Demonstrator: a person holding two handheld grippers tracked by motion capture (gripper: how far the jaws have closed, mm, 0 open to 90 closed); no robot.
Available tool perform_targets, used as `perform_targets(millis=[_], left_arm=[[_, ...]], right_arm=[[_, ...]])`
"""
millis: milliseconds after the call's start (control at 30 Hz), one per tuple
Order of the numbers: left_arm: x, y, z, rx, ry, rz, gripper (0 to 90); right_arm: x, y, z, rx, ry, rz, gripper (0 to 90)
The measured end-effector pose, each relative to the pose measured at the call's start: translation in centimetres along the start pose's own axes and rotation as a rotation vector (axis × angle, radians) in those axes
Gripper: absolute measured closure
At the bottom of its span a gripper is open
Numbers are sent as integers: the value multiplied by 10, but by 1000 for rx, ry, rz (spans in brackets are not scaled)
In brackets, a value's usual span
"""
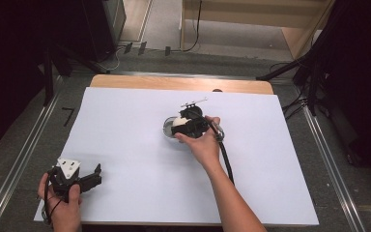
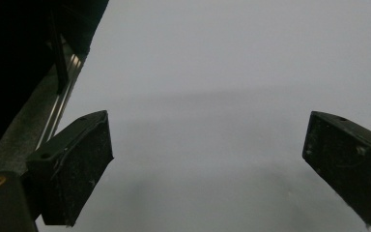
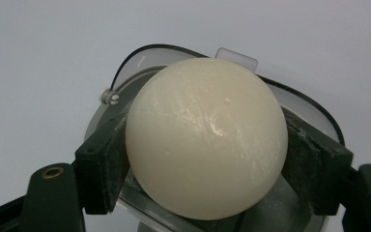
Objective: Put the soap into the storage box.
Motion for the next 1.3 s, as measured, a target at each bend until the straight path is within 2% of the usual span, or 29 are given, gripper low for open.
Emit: perform_targets(millis=[667, 1067, 1300], left_arm=[[0, 0, 0, -2, -3, 1, 44], [0, 0, 0, -1, -1, 1, 44], [0, 0, 0, -1, -1, 1, 44]], right_arm=[[-6, 5, -3, -11, 37, 19, 251], [-7, 4, -3, -13, 11, 12, 249], [-6, 2, -3, -7, 21, 1, 248]])
Point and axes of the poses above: each handheld gripper's, and its own axes: y roughly forward along the jaws, x roughly out of its top, z roughly to its left, the point moved 10 cm from there along y, roughly forward along the jaws, and after that the axes turned 6 degrees about -y, right-handed, at the moved point
